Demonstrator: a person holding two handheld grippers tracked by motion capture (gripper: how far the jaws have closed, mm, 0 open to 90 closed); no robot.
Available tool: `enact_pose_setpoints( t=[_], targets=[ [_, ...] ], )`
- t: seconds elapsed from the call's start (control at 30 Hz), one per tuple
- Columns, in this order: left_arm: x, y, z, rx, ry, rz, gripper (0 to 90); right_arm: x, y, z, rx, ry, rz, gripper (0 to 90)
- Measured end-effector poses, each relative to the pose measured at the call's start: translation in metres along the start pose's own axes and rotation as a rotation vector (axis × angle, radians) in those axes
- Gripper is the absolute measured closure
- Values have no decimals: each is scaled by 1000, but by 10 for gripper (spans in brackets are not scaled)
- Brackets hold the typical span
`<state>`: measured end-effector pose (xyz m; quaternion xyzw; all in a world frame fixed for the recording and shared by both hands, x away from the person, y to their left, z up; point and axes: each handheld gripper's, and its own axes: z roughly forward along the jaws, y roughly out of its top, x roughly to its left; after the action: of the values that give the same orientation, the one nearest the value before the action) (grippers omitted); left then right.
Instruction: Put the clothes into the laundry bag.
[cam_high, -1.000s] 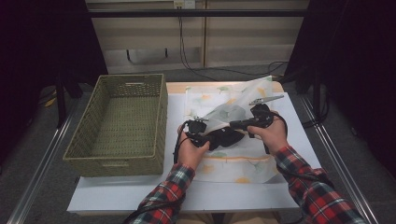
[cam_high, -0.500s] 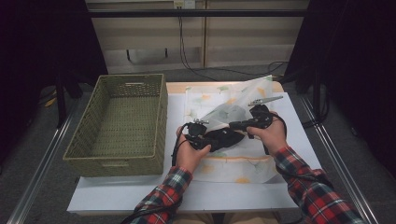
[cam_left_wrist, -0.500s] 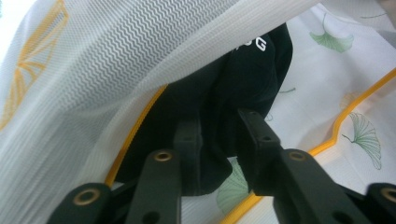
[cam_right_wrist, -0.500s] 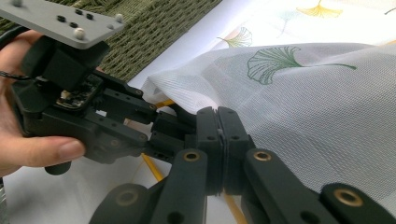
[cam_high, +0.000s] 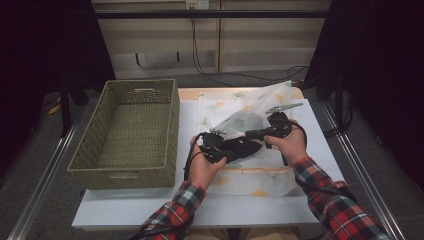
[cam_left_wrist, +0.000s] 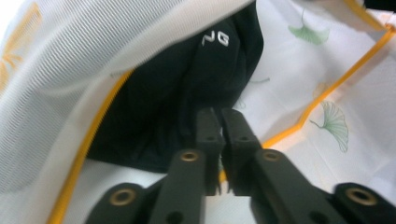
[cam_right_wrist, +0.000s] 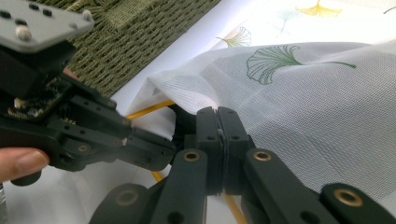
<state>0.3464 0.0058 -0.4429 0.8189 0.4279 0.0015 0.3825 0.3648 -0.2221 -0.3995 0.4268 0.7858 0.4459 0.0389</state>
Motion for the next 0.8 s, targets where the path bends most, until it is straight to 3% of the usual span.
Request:
enact_pose_setpoints(
  t=[0.17,0.3,0.8],
  targets=[
    [1,-4,10,25,-11,8,900,0,0,-1,1,-2,-2,897],
    [2,-6,18,18,-15,14,900,0,0,0,-1,-2,-1,897],
    [11,1,35,-18,34,-4,900,-1,-1,-2,0,0,2,896]
  ],
)
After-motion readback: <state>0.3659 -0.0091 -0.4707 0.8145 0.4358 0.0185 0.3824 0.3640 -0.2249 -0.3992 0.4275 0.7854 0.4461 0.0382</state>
